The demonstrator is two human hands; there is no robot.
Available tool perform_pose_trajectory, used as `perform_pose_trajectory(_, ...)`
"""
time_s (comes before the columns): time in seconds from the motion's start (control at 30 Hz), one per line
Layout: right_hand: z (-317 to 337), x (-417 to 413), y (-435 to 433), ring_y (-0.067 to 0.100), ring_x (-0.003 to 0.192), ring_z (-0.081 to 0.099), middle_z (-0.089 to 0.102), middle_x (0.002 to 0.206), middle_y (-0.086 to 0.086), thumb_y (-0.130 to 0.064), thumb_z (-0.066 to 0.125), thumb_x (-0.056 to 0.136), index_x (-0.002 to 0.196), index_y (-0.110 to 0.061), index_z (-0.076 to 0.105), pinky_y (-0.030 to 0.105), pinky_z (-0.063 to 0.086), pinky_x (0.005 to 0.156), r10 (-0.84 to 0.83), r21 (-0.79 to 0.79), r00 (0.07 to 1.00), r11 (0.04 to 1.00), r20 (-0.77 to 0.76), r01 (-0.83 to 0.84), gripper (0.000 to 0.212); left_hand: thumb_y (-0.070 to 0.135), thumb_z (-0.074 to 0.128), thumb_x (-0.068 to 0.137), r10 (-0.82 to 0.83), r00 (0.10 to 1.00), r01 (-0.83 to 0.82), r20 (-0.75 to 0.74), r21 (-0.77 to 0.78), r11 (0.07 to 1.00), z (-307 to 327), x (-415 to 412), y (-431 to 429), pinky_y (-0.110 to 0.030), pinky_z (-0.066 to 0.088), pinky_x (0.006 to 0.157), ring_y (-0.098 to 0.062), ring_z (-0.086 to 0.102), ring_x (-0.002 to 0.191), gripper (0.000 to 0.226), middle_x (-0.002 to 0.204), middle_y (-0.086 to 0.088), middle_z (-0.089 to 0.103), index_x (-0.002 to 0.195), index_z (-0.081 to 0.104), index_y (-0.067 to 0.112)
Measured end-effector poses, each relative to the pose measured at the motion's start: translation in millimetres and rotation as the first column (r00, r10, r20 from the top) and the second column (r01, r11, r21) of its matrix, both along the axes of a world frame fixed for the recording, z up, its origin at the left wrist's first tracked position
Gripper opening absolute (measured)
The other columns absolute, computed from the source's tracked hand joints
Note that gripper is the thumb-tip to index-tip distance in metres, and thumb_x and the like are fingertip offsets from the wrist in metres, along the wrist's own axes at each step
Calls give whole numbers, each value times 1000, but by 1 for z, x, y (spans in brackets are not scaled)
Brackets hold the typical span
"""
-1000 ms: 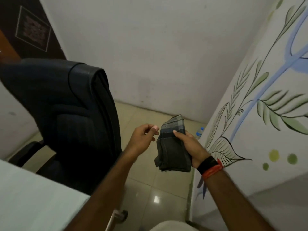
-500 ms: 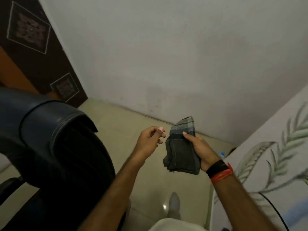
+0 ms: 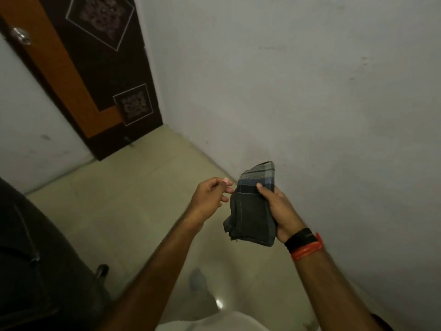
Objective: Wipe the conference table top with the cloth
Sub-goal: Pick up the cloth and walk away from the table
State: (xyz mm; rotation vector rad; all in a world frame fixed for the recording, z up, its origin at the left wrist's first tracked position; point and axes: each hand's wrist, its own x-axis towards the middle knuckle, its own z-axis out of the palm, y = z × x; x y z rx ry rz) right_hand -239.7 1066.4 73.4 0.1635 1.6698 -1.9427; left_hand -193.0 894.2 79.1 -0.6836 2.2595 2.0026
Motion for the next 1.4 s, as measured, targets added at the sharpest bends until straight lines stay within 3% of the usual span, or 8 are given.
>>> perform_pose_trajectory(0.23,-2,-127,-87,28,109,71,74,120,7,-31,56,103,136,-23,56,42,60,87,185,100,983,978,-16,-182,34,35,49,102,142,989,-139,-32,60,988,-15,-125,-90,-28,53,79,-14,65,92,26,103,5,70,114,66,19)
perform_pose_trajectory(0.43,9,-235,-157,28,102,73,74,119,12,-29,53,105,136,-18,57,38,61,76,217,66,976,974,7,-217,33,39,48,102,192,979,-192,-72,9,981,-10,-230,-181,-21,50,72,-8,65,92,27,103,10,68,115,65,22)
perform_pose_trajectory(0.8,-23,-376,-362,29,105,72,72,123,14,-29,54,103,136,-16,59,41,59,82,476,23,874,877,96,-480,35,37,49,102,401,916,-400,9,-43,916,-17,-311,-350,-26,51,78,-12,64,93,24,106,5,68,110,65,22)
perform_pose_trajectory(1.0,-34,-432,-526,32,112,69,72,123,11,-31,55,103,135,-22,58,44,59,88,731,4,673,677,112,-736,33,35,49,102,675,731,-673,101,-55,737,-21,-324,-465,-31,53,84,-14,65,95,25,104,6,69,113,66,21)
perform_pose_trajectory(1.27,-20,-416,-720,25,106,72,74,119,6,-27,57,103,131,-23,59,41,60,88,962,-1,252,254,104,-967,28,34,50,102,939,331,-940,88,-51,336,-21,-278,-569,-34,53,83,-16,66,91,25,102,3,72,111,68,19)
perform_pose_trajectory(1.4,-21,-381,-803,23,109,72,74,122,4,-24,60,101,134,-23,57,41,59,91,996,-14,61,62,58,-998,33,34,49,102,978,190,-981,86,-30,193,-35,-246,-623,-34,54,83,-16,66,91,25,101,3,71,110,68,20)
